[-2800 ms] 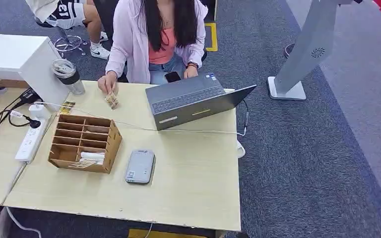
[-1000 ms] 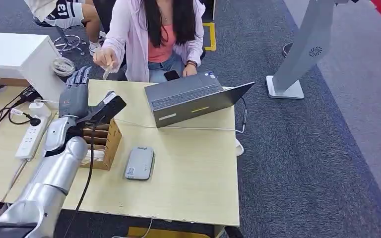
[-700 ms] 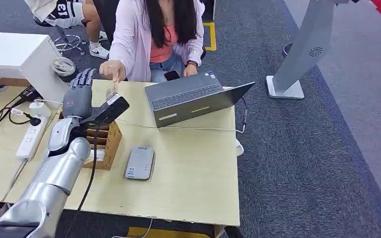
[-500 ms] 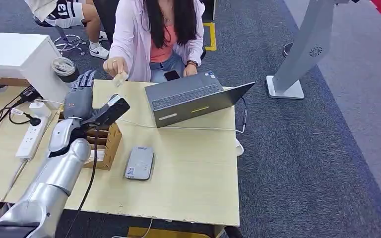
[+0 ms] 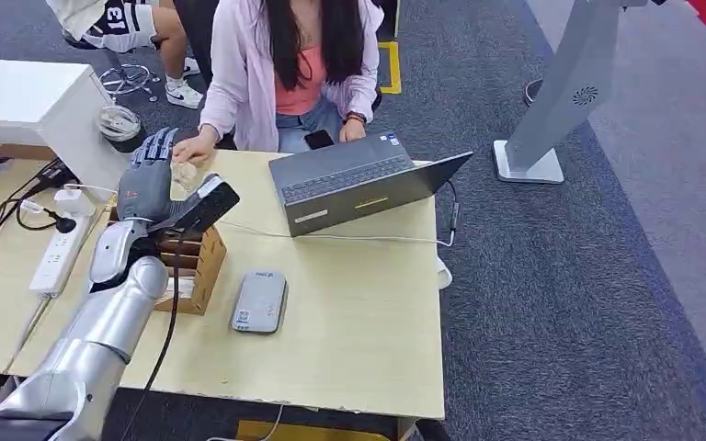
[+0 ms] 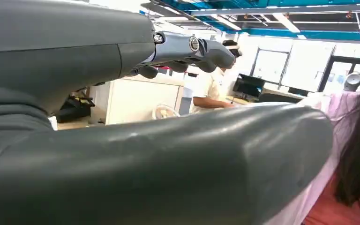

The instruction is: Pass the card to the sensor for recognition and then transmit it.

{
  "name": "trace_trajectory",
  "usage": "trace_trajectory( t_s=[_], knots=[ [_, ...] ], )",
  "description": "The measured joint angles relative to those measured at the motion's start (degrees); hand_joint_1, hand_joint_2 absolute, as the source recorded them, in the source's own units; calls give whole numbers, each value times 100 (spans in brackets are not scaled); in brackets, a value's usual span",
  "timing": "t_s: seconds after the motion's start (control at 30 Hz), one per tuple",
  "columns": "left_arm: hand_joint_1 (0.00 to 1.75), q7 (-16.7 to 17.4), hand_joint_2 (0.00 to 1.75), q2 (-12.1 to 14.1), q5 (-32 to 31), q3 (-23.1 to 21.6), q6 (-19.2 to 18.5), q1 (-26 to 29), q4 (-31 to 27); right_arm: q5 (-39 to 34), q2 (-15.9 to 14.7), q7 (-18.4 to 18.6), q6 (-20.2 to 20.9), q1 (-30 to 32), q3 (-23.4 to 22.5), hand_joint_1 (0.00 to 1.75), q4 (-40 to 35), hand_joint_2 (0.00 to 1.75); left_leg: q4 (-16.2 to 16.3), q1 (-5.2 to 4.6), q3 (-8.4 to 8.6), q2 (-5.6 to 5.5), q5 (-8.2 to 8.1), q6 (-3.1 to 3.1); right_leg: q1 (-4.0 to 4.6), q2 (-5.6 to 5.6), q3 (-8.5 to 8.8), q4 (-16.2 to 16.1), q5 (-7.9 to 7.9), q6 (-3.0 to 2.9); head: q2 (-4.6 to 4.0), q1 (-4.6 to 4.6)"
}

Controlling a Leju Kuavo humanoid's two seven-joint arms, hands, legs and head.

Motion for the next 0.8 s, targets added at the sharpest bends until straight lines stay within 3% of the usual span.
trace_trajectory(
  t_s=[0.8],
  knots=[
    [0, 2, 0, 11, 155, -2, 125, 0, 50, 39, 0, 7, -26, -1, -44, 0, 4, 175, 0, 0, -1, -2, 0, 0, 0, -3, 0, 0, 0, 0, 0, 0]
  ],
)
